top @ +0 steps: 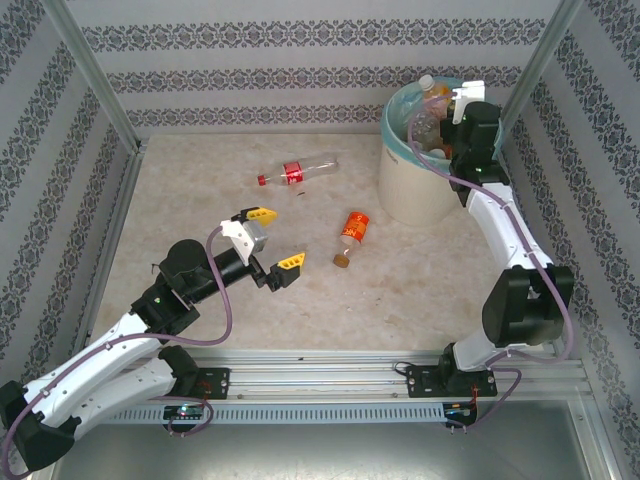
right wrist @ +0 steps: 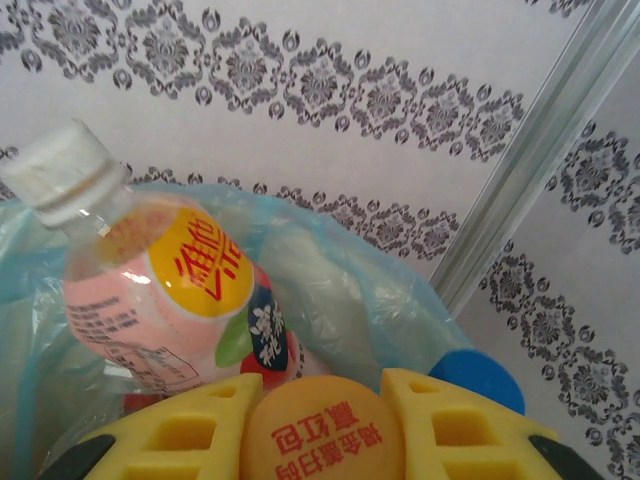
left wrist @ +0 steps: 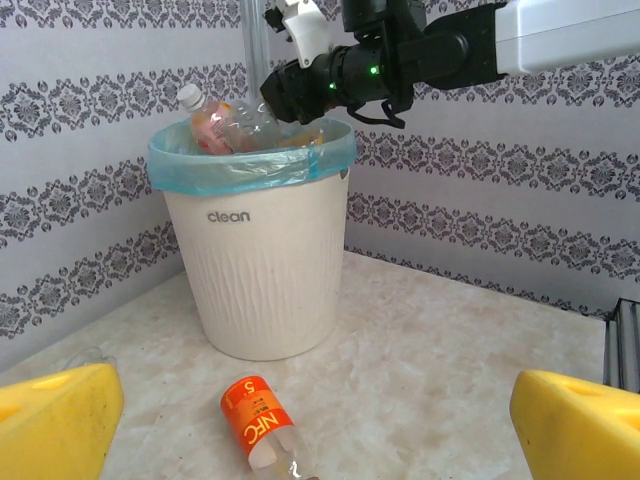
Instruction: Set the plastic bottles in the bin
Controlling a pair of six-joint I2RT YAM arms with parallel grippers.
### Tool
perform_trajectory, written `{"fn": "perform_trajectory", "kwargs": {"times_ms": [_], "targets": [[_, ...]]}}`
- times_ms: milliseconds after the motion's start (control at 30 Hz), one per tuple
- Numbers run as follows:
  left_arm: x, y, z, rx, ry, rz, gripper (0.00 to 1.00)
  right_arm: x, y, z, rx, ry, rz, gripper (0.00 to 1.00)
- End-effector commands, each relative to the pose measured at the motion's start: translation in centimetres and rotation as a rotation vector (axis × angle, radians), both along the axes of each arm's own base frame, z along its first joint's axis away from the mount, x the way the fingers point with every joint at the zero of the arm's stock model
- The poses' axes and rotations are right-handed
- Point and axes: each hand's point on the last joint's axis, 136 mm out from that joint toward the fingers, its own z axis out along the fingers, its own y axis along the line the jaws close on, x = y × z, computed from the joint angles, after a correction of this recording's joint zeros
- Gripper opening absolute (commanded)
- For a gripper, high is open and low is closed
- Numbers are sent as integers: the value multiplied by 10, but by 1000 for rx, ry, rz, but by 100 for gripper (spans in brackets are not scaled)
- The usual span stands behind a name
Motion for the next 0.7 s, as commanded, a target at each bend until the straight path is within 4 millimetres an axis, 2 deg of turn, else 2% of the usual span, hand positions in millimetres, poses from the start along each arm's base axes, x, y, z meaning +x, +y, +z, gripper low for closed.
{"fn": "perform_trajectory", "kwargs": {"times_ms": [0, 133, 367, 400, 433, 467, 567, 667], "targets": [[-2, 0, -4, 3, 15, 2, 100, -22, -8, -124, 37, 388, -29, 0], [-1, -1, -5, 3, 17, 2, 100, -24, -7, -124, 48, 388, -18, 0], [0, -2, -6, 6, 17, 1, 100, -16, 1, -98, 89, 355, 17, 1], [-1, -1, -5, 4, 15, 3, 100, -15, 2, -94, 98, 354, 20, 11], [-1, -1, -5, 4, 15, 3, 100, -14, 3, -88, 111, 350, 24, 31], [-1, 0, -5, 2, 15, 3, 100, -14, 4, -82, 124, 344, 25, 41], [-3, 1, -3, 0, 13, 5, 100, -18, 12, -49, 165, 292, 44, 45], [-3, 2, -2, 1, 11, 7, 100, -26, 25, -4, 185, 211, 76, 47]]}}
